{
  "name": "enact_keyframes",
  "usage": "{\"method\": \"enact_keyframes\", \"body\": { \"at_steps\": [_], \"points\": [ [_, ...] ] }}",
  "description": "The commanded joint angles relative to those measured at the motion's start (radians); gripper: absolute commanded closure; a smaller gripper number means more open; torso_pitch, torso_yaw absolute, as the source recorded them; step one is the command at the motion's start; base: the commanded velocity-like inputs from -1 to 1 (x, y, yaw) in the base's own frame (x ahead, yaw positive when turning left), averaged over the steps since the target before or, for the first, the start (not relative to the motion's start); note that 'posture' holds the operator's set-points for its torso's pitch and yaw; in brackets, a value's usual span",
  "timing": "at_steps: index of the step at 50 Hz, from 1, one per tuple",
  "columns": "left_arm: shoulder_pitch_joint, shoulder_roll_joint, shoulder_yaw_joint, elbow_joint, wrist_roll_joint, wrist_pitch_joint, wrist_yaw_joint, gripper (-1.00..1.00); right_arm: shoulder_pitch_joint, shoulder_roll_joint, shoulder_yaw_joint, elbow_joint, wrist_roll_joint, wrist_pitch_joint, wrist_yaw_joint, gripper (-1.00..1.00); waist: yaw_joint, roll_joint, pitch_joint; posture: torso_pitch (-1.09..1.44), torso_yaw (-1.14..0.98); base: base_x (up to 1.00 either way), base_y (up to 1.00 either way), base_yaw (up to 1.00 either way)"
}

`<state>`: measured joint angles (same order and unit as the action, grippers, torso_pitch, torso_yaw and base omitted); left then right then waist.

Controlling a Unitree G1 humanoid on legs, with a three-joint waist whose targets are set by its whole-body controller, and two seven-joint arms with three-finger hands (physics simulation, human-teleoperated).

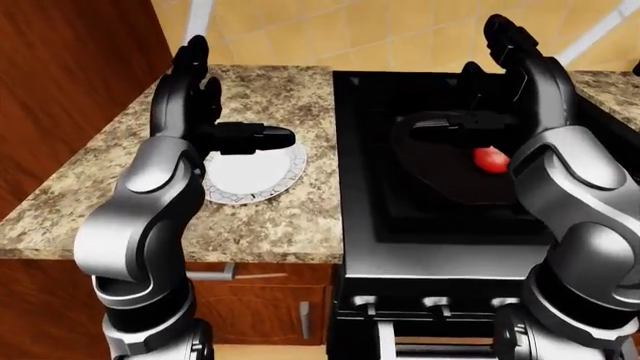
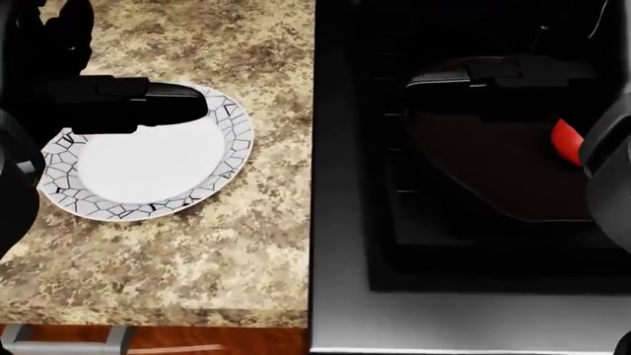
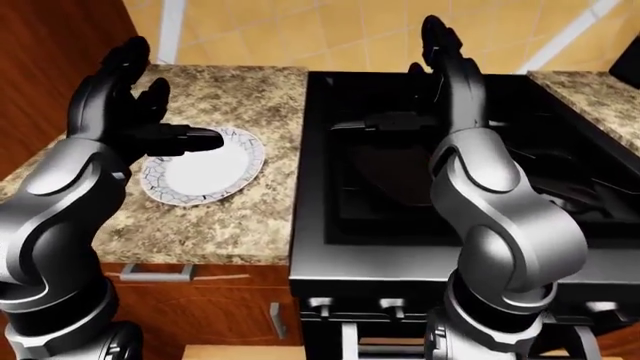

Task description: Pick the tomato from the pan and place it on the plate.

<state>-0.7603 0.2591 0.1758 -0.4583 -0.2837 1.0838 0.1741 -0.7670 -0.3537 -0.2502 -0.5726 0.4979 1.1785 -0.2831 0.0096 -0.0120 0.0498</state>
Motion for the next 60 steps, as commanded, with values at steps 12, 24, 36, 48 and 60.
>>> {"method": "enact_keyframes", "body": {
  "at_steps": [12, 24, 36, 48, 60],
  "points": [
    [-0.028, 0.006, 0.005, -0.025, 0.006, -0.037, 0.000, -1.00, -0.022, -0.024, 0.014, 0.000, -0.064, -0.047, 0.025, -1.00, 0.000, 0.000, -0.024, 0.00, 0.00, 0.00, 0.00, 0.00],
    [-0.033, 0.004, 0.009, -0.024, 0.006, -0.037, -0.005, -1.00, -0.102, -0.089, 0.042, 0.127, -0.208, -0.048, 0.172, -1.00, 0.001, 0.000, -0.023, 0.00, 0.00, 0.00, 0.00, 0.00],
    [-0.035, 0.014, 0.016, -0.022, -0.008, -0.041, 0.005, -1.00, -0.295, -0.220, 0.074, 0.310, -0.419, -0.029, 0.442, -1.00, 0.000, 0.003, -0.021, 0.00, 0.00, 0.00, 0.00, 0.00],
    [-0.026, 0.019, 0.018, -0.030, -0.014, -0.037, 0.009, -1.00, -0.369, -0.334, 0.165, 0.433, -0.776, -0.112, 0.828, -1.00, -0.004, 0.006, -0.021, 0.00, 0.00, 0.00, 0.00, 0.00],
    [-0.024, 0.022, 0.019, -0.026, -0.015, -0.042, 0.010, -1.00, -0.386, -0.332, 0.117, 0.474, -1.112, -0.217, 1.147, -1.00, -0.009, 0.012, -0.020, 0.00, 0.00, 0.00, 0.00, 0.00]
  ]
}}
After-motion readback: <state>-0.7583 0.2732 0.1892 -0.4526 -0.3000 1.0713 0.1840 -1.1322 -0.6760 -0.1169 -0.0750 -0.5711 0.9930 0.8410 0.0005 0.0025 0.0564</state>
